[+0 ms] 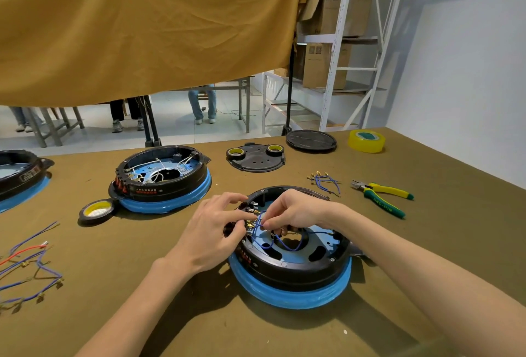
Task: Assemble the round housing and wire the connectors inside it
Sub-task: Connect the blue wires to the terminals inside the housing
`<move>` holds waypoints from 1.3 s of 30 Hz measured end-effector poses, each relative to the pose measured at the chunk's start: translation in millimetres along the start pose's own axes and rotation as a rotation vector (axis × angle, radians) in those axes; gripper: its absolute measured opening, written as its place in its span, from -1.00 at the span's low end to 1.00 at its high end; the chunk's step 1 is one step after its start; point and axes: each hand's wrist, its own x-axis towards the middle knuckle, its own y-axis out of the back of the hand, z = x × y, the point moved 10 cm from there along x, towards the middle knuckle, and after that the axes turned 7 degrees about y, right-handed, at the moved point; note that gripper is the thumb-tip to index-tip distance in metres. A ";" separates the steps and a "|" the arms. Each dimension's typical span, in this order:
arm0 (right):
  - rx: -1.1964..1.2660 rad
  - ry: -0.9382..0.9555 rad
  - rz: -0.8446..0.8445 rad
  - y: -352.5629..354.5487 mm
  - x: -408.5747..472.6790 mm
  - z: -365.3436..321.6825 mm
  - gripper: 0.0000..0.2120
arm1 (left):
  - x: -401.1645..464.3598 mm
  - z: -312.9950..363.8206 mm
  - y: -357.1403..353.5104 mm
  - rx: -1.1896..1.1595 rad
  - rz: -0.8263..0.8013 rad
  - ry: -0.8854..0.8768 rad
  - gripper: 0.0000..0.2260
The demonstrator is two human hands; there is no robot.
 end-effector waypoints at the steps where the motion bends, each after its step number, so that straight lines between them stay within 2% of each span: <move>1: -0.008 0.013 -0.007 -1.0 0.7 -0.8 -0.83 | 0.0 1.2 0.4 0.014 0.005 -0.010 -0.67; 11: 0.134 -0.073 0.004 11.8 -10.6 17.4 -0.83 | -3.9 2.3 -0.1 -0.082 0.019 0.030 -0.60; 16: 0.028 0.005 -0.007 0.9 -12.0 11.2 -0.81 | -5.7 1.7 -1.1 -0.137 0.024 0.045 -0.64; 21: 0.110 0.021 0.172 20.9 -30.2 -0.9 -0.70 | -6.3 2.0 -0.7 -0.167 0.048 0.061 -0.72; 25: -0.078 0.126 0.297 32.3 -50.7 -25.2 -0.72 | -1.0 7.3 4.3 -0.196 0.058 0.062 -0.73; 29: -0.292 0.197 0.300 17.9 -62.8 -32.5 -0.64 | 7.2 18.6 -2.9 -0.108 -0.010 0.004 -0.77; 34: -0.222 0.203 0.232 9.1 -55.7 -30.6 -0.81 | 13.4 21.3 -23.7 0.005 -0.201 0.028 -0.69; 39: -0.193 0.060 0.134 1.2 -47.3 -4.5 -0.78 | 13.9 25.0 -24.2 0.093 -0.249 -0.002 -0.58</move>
